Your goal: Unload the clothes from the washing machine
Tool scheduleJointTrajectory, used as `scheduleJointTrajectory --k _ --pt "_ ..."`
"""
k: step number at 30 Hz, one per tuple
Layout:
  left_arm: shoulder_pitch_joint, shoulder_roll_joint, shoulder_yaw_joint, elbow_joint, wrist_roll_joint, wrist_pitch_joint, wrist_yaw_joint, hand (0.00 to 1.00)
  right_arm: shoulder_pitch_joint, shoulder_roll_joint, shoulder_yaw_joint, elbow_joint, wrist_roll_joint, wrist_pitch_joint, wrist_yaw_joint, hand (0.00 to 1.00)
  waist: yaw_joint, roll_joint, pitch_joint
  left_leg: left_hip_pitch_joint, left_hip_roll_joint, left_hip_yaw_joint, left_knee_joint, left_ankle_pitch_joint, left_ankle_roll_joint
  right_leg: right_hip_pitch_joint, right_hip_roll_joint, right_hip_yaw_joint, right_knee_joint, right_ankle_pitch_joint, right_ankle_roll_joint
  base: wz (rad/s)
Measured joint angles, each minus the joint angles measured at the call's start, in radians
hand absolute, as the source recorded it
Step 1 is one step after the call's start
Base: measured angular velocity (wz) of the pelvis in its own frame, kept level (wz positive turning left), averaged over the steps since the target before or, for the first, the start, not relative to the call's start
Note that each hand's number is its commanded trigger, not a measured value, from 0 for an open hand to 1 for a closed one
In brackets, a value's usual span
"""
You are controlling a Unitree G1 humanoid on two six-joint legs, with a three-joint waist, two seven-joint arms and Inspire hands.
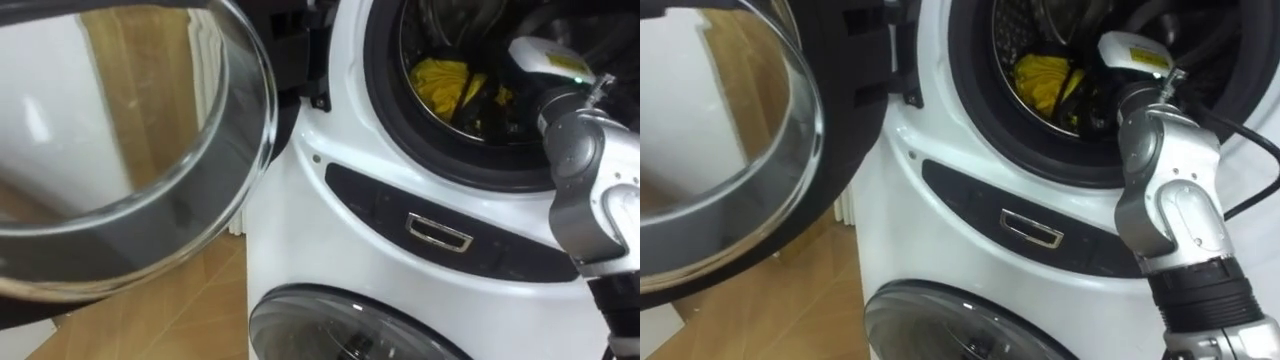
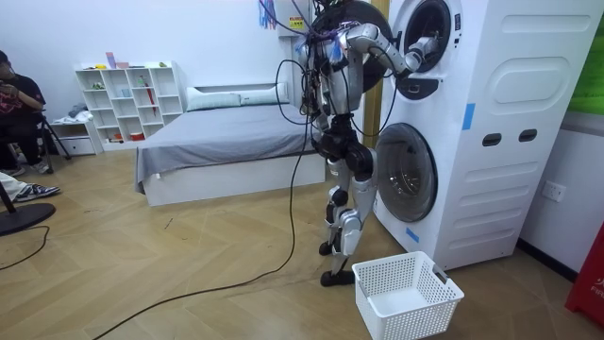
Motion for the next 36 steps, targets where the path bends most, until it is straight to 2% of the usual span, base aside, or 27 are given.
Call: scheduleJointTrajectory --k 8,17,22,25,29,35,36 --pt "-0.003 0.004 -0.001 -0.004 -0.005 -0.003 0.009 0.0 0.026 0.0 0.0 0.038 0.033 -0.002 0.01 1.0 0.004 -0.003 -0.0001 0.019 -0.002 -0.014 0.0 -0.003 -0.006 0.025 0.003 0.001 -0.005 0.0 0.0 0.03" --pt "-0.005 0.023 -0.025 -0.002 -0.004 -0.003 0.005 0.0 0.027 -0.004 -0.001 0.024 0.033 -0.014 -0.019 1.0 0.005 0.001 0.0023 0.026 -0.002 -0.02 -0.008 -0.004 -0.008 0.03 0.011 0.027 -0.007 0.001 -0.001 0.04" --pt "-0.01 0.023 -0.041 0.001 -0.004 -0.03 0.006 0.0 0.032 -0.009 0.003 -0.003 0.09 -0.033 -0.028 1.0 0.005 0.007 0.0065 0.037 0.002 -0.01 -0.017 -0.004 -0.009 0.031 0.011 0.046 -0.007 0.001 -0.001 -0.08" --pt "-0.012 0.023 -0.048 0.0 -0.004 -0.041 0.006 0.0 0.056 -0.016 0.016 -0.058 0.092 -0.034 -0.041 1.0 0.006 0.007 0.0066 0.036 0.002 -0.005 -0.023 -0.004 -0.009 0.024 0.009 0.053 -0.006 0.001 -0.001 -0.08" --pt "-0.012 0.024 -0.047 0.005 -0.005 -0.042 0.017 0.0 0.088 -0.023 0.019 -0.163 0.095 -0.034 -0.037 1.0 0.011 0.0 0.0017 0.037 0.004 0.014 -0.037 -0.003 -0.009 0.005 0.007 0.101 -0.006 0.001 -0.001 -0.14" --pt "-0.016 0.025 -0.043 0.01 -0.009 -0.075 0.033 0.0 0.127 -0.016 0.022 -0.32 0.116 -0.048 -0.032 1.0 -0.019 0.0 0.0017 0.034 0.002 0.025 -0.044 -0.004 -0.008 -0.003 0.004 0.109 -0.007 0.001 -0.001 -0.03" --pt "-0.016 0.025 -0.043 0.012 -0.017 -0.081 0.034 0.0 0.128 -0.014 0.021 -0.341 0.133 -0.048 -0.033 1.0 -0.024 0.001 0.0025 0.035 0.003 0.036 -0.046 -0.004 -0.008 -0.005 0.003 0.124 -0.007 0.001 -0.001 -0.05"
